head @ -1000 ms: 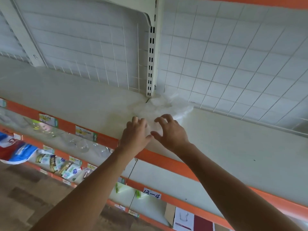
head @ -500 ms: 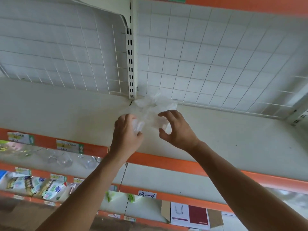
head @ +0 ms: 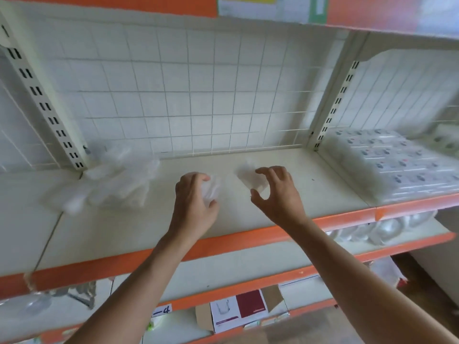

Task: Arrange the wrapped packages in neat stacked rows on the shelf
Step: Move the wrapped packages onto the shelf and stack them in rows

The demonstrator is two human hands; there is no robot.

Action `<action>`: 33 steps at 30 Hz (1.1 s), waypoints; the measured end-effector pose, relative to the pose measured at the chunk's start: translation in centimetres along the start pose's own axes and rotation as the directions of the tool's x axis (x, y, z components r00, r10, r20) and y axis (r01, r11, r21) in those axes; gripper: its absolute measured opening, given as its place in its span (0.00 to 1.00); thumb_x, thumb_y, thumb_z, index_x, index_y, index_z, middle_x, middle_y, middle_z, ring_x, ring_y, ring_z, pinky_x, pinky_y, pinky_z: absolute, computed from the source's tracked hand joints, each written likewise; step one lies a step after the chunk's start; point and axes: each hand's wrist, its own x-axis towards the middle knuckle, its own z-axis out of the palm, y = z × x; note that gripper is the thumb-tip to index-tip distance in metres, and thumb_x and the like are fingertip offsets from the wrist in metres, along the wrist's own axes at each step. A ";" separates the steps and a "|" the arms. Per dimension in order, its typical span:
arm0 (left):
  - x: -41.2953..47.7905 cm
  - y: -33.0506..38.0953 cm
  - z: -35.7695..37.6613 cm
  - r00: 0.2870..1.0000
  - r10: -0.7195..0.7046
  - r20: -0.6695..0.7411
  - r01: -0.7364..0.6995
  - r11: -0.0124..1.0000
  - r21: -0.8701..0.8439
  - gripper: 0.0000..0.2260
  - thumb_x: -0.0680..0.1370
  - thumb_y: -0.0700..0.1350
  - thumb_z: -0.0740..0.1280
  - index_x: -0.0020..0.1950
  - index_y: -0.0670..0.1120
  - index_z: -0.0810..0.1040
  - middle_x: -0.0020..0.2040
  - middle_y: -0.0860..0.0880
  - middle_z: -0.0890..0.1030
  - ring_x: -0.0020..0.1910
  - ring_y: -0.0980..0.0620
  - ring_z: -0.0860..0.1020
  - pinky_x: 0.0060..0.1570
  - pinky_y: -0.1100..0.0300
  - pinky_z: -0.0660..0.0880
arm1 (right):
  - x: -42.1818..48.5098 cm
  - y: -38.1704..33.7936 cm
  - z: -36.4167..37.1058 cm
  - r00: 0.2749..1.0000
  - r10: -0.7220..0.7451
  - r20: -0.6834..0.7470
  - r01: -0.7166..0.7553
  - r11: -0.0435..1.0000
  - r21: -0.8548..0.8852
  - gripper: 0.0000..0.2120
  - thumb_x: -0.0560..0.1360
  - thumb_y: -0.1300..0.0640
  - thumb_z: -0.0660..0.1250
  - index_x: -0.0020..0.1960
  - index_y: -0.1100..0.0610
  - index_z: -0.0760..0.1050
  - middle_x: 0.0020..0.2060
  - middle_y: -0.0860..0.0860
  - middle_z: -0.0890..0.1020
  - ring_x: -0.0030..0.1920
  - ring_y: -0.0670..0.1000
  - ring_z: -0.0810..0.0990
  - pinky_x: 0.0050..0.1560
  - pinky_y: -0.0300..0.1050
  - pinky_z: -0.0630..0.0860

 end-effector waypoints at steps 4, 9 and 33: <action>0.9 5.6 6.0 0.995 0.092 0.045 -0.091 0.996 -0.021 0.19 0.67 0.31 0.71 0.57 0.37 0.74 0.57 0.41 0.73 0.59 0.42 0.70 0.59 0.64 0.62 | -1.2 7.0 -4.2 0.997 0.069 -0.047 -0.070 0.997 -0.021 0.23 0.69 0.53 0.72 0.64 0.54 0.75 0.53 0.55 0.75 0.54 0.57 0.74 0.50 0.49 0.76; 1.4 14.3 14.3 0.988 0.131 0.076 -0.128 0.991 -0.047 0.19 0.67 0.32 0.72 0.57 0.38 0.75 0.58 0.41 0.73 0.59 0.42 0.71 0.60 0.64 0.62 | -2.7 16.9 -10.4 0.990 0.115 -0.085 -0.119 0.992 -0.040 0.25 0.69 0.54 0.72 0.65 0.55 0.75 0.54 0.56 0.75 0.55 0.59 0.73 0.56 0.51 0.74; 11.1 34.4 37.9 0.952 0.190 0.239 -0.183 0.982 -0.055 0.20 0.72 0.40 0.71 0.62 0.42 0.72 0.60 0.43 0.74 0.63 0.44 0.70 0.59 0.56 0.68 | 0.7 43.4 -25.2 0.966 0.250 -0.071 -0.260 0.940 -0.219 0.26 0.72 0.52 0.71 0.68 0.54 0.72 0.58 0.56 0.74 0.57 0.59 0.73 0.52 0.51 0.74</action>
